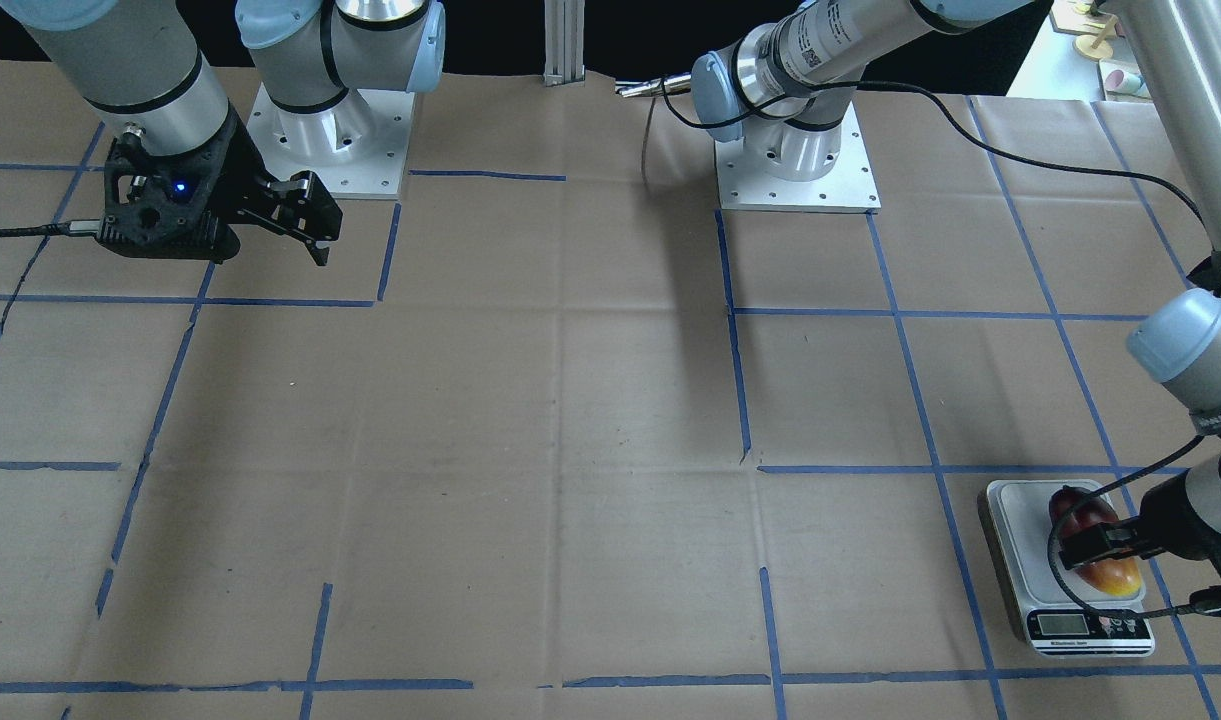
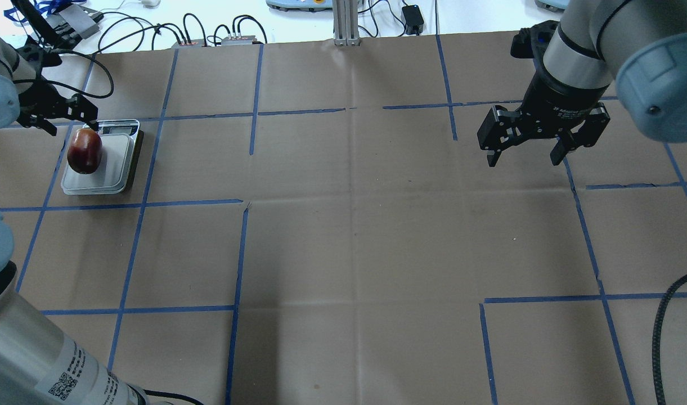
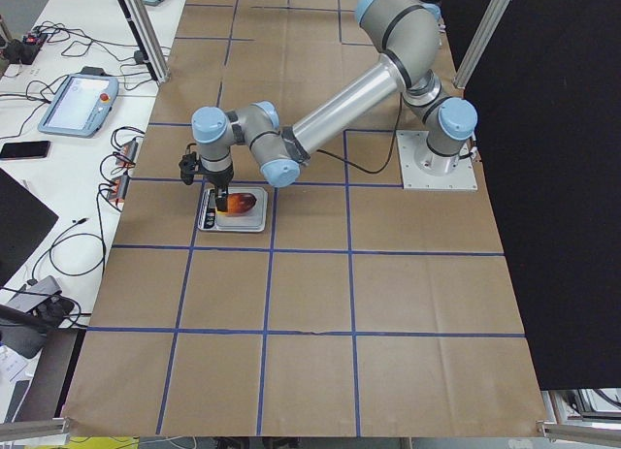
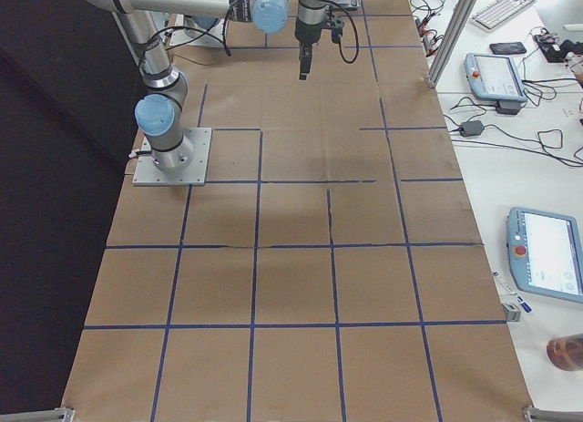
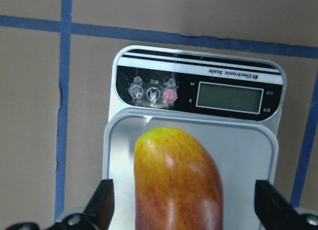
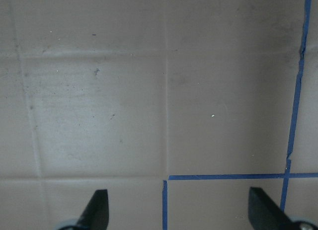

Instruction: Weigh mango

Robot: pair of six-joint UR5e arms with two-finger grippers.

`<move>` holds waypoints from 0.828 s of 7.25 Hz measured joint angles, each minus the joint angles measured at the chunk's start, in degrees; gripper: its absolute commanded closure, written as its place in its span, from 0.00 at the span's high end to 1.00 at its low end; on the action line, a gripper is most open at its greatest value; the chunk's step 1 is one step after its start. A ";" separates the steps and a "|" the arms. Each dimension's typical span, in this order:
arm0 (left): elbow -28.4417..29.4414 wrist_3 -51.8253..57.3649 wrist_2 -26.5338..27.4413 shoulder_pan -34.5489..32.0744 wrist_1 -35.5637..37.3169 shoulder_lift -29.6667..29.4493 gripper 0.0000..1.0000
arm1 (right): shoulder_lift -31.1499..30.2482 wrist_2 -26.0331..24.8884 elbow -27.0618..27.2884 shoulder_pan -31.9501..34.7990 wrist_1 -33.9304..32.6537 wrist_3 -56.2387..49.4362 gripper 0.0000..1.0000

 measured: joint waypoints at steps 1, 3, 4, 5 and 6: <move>-0.56 -2.32 0.15 -1.34 -2.61 3.85 1.00 | 0.00 0.00 0.00 0.00 0.00 0.00 1.00; -0.88 -10.91 0.23 -7.13 -12.66 12.37 1.00 | 0.00 0.00 0.00 0.00 0.00 0.00 1.00; -0.86 -15.41 0.03 -10.50 -17.79 16.08 1.00 | 0.00 0.00 0.00 0.00 0.00 0.00 1.00; -0.85 -19.60 -0.27 -14.18 -21.96 18.76 1.00 | 0.00 0.00 0.00 0.00 0.00 0.00 1.00; -0.83 -22.66 -0.45 -18.25 -25.23 20.17 1.00 | 0.00 0.00 0.00 0.00 0.00 0.00 1.00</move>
